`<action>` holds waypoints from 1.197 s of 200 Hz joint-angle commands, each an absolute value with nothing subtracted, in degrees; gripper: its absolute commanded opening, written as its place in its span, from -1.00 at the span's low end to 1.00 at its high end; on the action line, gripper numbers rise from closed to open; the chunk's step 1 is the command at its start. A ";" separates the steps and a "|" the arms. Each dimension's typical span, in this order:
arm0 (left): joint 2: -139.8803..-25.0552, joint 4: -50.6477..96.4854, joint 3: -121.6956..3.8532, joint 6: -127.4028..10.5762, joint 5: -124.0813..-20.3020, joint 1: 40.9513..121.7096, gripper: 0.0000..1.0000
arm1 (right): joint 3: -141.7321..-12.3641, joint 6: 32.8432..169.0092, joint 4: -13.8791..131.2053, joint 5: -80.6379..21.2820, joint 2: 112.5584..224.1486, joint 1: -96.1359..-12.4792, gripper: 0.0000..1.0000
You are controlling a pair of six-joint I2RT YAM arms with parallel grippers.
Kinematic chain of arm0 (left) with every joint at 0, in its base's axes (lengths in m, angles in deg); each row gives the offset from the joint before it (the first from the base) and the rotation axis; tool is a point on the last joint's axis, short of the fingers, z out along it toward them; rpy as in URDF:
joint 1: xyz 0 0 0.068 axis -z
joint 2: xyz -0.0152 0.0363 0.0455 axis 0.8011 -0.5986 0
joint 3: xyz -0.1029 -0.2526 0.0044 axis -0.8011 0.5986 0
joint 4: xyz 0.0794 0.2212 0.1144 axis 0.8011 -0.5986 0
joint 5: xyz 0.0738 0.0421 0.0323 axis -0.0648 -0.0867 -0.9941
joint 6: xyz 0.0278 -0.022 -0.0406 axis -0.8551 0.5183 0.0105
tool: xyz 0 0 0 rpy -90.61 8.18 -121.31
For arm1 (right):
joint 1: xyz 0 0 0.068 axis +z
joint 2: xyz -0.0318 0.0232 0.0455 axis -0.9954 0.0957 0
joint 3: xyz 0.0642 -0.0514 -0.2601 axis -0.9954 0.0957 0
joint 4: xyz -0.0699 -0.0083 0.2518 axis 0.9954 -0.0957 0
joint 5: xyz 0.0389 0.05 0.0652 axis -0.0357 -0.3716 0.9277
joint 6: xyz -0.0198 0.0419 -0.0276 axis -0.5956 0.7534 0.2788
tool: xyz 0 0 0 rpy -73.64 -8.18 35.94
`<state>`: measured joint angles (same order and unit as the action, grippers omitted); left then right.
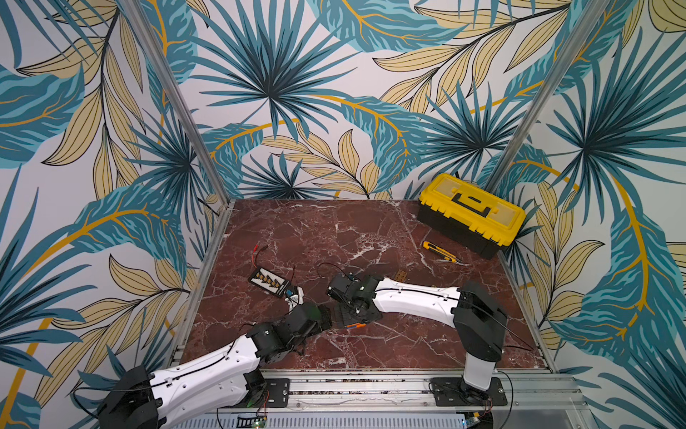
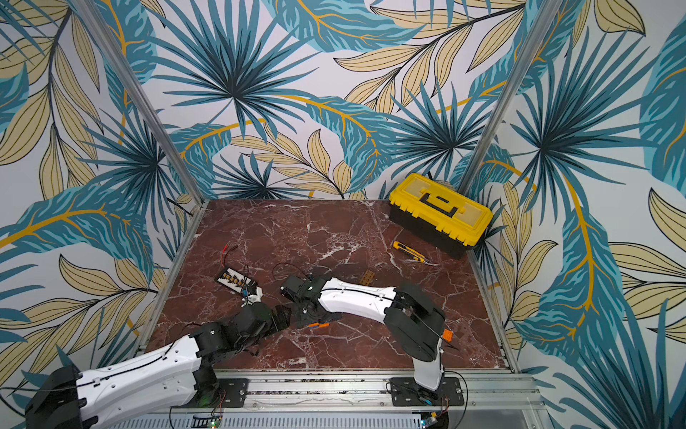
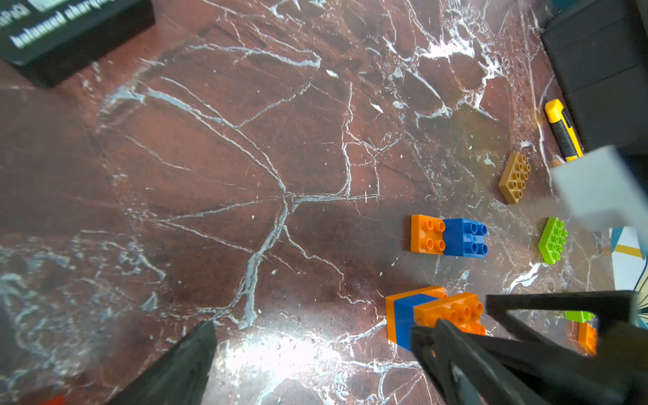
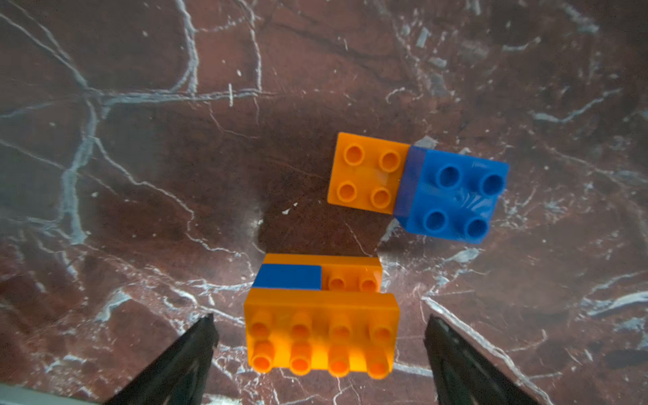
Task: Assemble the number 5 with lego
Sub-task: Assemble the lego brick with the lego brick, then pick up the lego brick from the center of the board.
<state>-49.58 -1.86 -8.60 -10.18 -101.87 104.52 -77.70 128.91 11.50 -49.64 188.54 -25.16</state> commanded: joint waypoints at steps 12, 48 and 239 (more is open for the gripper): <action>-48.69 -3.67 -8.67 -9.72 -103.49 104.30 0.99 | -78.32 128.17 10.49 -48.58 190.52 -24.82 0.91; -48.45 -4.20 -8.67 -9.36 -103.71 104.27 0.99 | -78.59 128.36 10.63 -47.75 192.30 -24.80 0.83; -45.57 -6.47 -7.78 -7.87 -104.31 104.28 0.99 | -79.21 128.63 9.37 -49.22 197.68 -24.68 0.66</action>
